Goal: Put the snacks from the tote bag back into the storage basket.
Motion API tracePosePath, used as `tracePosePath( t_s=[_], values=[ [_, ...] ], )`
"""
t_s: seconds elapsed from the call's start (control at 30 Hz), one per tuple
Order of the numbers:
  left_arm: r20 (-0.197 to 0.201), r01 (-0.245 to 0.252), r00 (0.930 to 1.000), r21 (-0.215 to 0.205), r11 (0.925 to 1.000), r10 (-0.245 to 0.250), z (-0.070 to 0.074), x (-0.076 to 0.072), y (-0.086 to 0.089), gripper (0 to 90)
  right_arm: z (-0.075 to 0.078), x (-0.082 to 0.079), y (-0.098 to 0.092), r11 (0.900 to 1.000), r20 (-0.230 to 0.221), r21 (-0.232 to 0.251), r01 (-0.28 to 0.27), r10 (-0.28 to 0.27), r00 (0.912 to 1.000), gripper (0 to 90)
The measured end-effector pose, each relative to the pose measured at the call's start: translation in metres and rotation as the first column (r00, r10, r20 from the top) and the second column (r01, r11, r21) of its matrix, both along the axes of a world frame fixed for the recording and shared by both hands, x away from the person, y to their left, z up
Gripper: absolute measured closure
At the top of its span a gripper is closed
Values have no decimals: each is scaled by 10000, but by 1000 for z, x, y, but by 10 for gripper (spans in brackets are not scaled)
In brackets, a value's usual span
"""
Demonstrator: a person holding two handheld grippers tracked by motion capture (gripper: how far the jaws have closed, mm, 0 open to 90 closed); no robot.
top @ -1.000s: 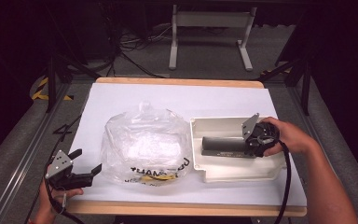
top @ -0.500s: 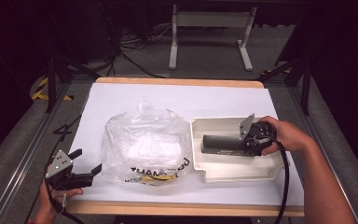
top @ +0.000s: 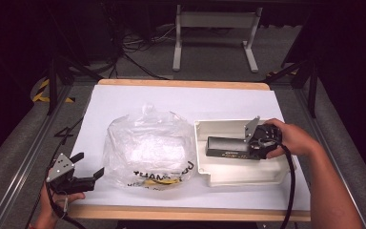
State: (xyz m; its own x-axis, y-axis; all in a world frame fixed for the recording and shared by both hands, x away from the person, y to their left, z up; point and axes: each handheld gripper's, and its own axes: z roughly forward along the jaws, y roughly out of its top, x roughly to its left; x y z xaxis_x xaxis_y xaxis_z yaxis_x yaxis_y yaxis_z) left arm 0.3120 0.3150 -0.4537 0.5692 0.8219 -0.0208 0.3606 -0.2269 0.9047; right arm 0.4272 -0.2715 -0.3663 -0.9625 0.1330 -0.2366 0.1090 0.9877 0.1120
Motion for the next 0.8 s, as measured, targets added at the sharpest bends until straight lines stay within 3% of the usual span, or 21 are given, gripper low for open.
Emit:
tracePosePath(
  t_s=[0.53, 0.8],
  values=[
    [152, -6, 9999, -114, 9999, 8, 3, 1, 2, 56, 12, -7, -13, 9962, 880, 543, 682, -728, 9935, 305],
    [230, 76, 9997, -198, 9998, -72, 4, 5, 0, 55, 23, -13, -17, 9851, 1295, 1524, 796, -998, 9865, 291]
  ],
)
